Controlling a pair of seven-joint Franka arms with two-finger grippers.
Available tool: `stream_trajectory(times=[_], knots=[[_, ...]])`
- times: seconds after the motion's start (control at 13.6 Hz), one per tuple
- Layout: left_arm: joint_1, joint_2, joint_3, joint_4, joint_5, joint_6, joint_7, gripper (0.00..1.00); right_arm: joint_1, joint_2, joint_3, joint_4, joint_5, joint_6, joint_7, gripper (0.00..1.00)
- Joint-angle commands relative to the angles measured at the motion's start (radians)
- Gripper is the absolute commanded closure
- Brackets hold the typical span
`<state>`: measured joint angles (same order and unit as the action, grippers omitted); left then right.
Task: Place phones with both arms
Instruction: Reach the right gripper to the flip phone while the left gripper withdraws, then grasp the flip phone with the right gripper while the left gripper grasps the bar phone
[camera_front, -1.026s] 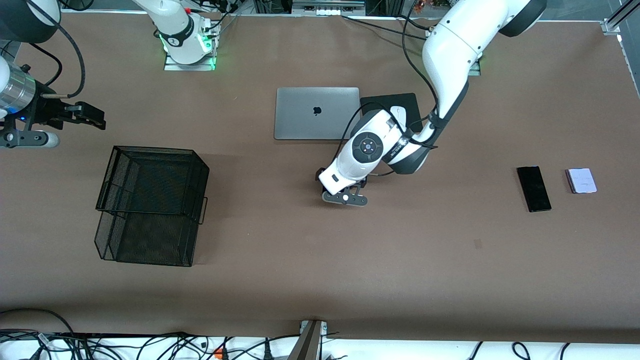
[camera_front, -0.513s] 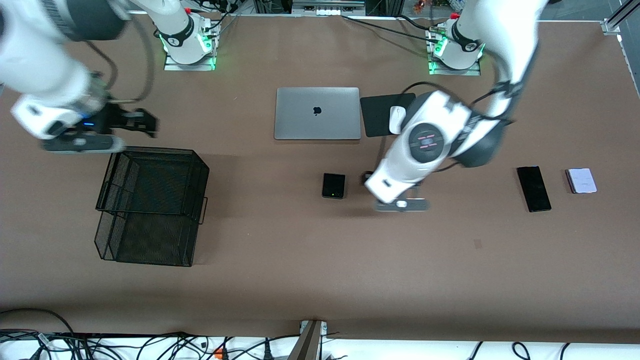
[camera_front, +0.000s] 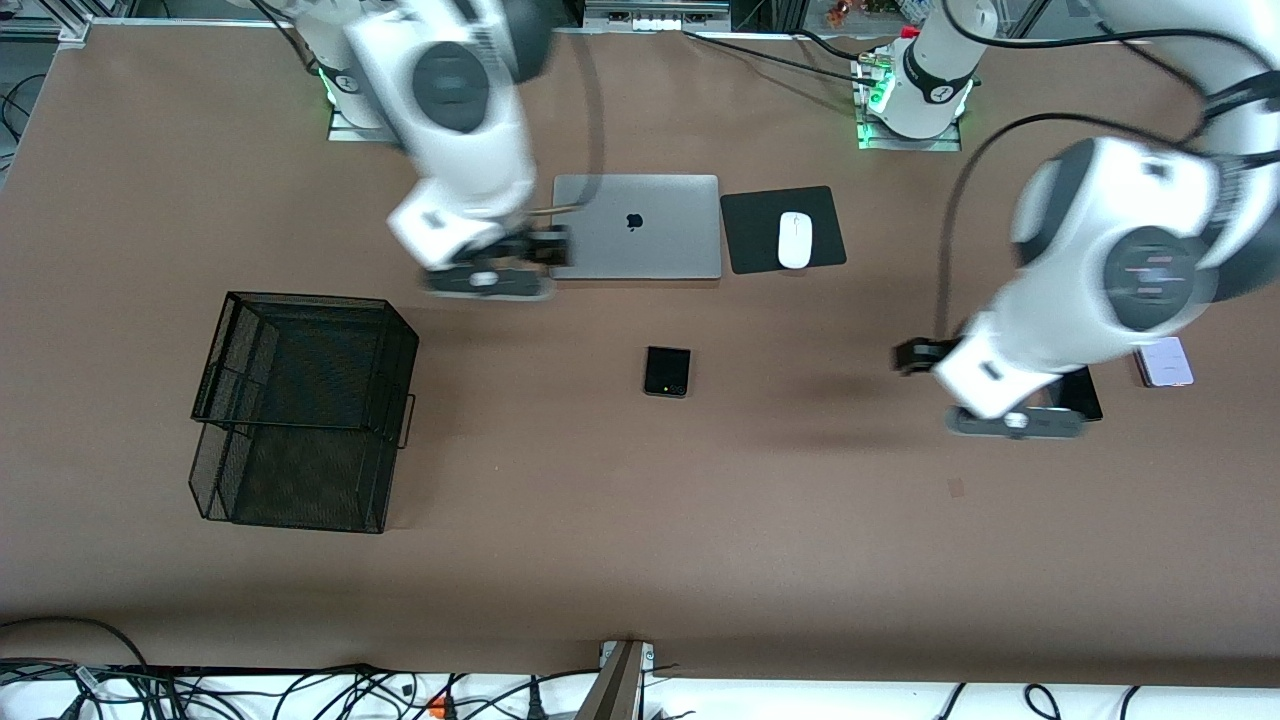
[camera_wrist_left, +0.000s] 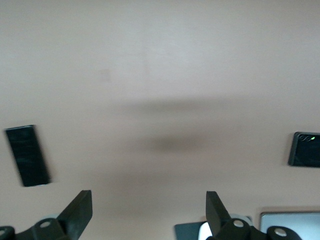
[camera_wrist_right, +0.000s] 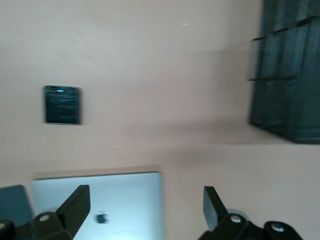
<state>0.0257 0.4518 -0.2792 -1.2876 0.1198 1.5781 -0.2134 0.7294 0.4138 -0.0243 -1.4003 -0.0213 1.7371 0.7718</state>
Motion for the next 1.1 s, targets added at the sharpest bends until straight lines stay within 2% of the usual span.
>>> stream_trajectory(times=[0.0, 0.29, 0.81, 1.03], knots=[[0.060, -0.008, -0.011, 0.056, 0.012, -0.064, 0.071, 0.00, 0.099, 0.186, -0.016, 0.208, 0.021, 0.039, 0.157, 0.00], [0.121, -0.044, -0.017, 0.060, 0.011, -0.072, 0.072, 0.00, 0.186, 0.313, -0.017, 0.236, 0.018, 0.186, 0.303, 0.00], [0.154, -0.051, -0.006, 0.096, 0.011, -0.064, 0.157, 0.00, 0.171, 0.459, -0.028, 0.228, -0.014, 0.340, 0.287, 0.00], [0.154, -0.053, -0.011, 0.096, 0.069, -0.064, 0.155, 0.00, 0.165, 0.520, -0.031, 0.228, -0.016, 0.444, 0.290, 0.00]])
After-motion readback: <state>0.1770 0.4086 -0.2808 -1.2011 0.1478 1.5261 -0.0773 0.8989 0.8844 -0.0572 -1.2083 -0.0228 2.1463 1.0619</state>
